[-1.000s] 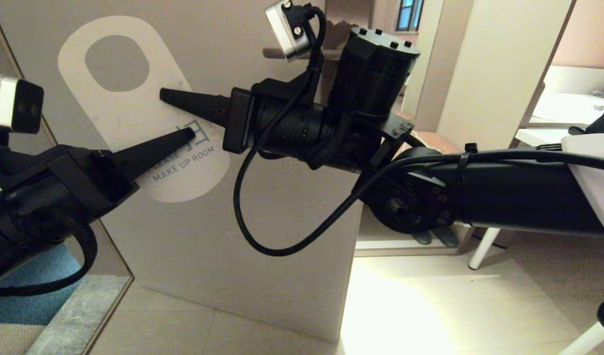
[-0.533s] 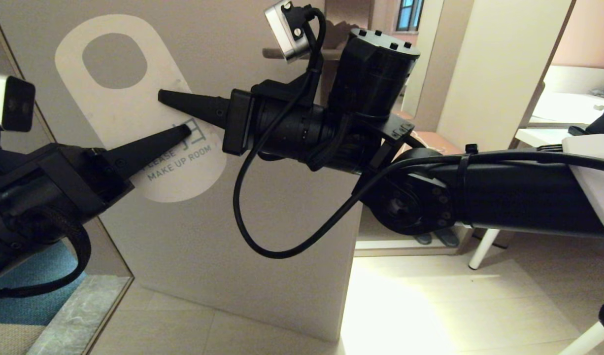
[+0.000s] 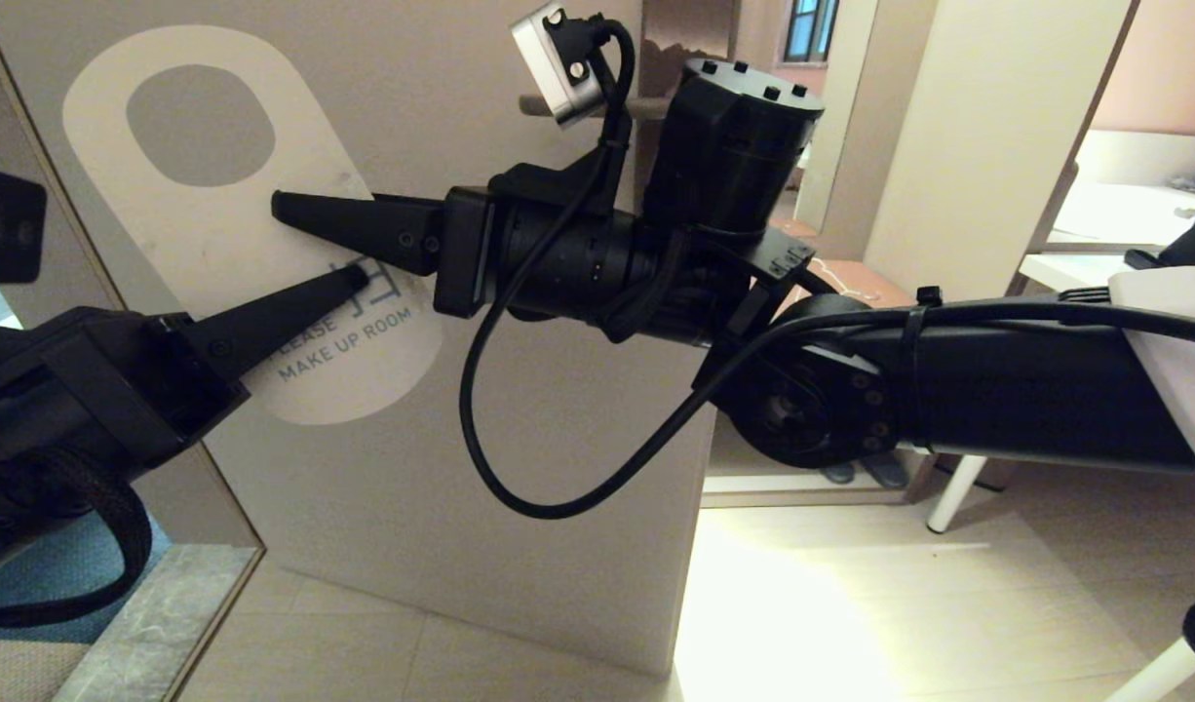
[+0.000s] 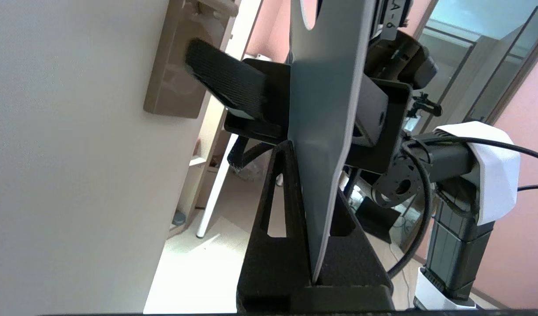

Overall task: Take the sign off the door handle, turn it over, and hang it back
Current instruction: Hand it to the other hand

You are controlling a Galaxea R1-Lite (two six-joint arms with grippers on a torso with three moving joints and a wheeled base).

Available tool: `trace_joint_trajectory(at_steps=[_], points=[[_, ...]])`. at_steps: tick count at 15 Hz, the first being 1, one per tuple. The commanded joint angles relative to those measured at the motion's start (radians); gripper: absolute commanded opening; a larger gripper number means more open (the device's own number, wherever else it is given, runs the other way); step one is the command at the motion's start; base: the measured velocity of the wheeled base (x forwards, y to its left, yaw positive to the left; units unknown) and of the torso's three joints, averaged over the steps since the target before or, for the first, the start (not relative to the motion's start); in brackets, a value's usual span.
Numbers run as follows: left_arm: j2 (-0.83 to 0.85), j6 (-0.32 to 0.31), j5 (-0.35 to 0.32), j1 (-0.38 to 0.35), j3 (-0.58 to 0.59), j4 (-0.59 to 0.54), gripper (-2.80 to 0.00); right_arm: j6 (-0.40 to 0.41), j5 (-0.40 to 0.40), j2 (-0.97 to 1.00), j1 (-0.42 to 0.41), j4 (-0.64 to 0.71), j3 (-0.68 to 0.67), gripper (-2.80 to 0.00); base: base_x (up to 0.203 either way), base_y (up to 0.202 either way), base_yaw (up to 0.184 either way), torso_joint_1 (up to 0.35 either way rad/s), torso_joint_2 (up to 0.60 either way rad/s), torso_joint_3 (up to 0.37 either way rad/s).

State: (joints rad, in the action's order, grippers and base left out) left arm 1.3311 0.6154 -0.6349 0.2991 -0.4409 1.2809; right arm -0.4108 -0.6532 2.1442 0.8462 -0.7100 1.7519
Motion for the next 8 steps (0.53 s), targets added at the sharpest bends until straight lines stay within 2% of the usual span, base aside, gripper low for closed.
trace_joint_trajectory(at_steps=[1, 3, 6, 8], points=[[-0.010, 0.004, 0.002, -0.003, 0.004, 0.005, -2.80, 0.001, -0.002, -0.009, -0.002, -0.006, 0.001, 0.00, 0.000, 0.000, 0.000, 0.000, 0.00, 0.000], [-0.012, 0.003, 0.032, -0.005, 0.012, 0.005, -2.80, 0.001, 0.008, -0.024, -0.009, -0.006, 0.006, 0.00, 0.000, 0.000, 0.000, 0.000, 0.00, 0.000], [-0.018, 0.000, 0.040, -0.006, 0.026, 0.005, -2.80, 0.002, 0.055, -0.051, -0.037, -0.006, 0.010, 0.00, 0.000, 0.000, 0.000, 0.000, 0.00, 0.000], [-0.024, -0.002, 0.052, -0.006, 0.027, 0.005, -2.80, 0.032, 0.124, -0.063, -0.061, -0.006, 0.015, 0.00, 0.000, 0.000, 0.000, 0.000, 0.00, 0.000]])
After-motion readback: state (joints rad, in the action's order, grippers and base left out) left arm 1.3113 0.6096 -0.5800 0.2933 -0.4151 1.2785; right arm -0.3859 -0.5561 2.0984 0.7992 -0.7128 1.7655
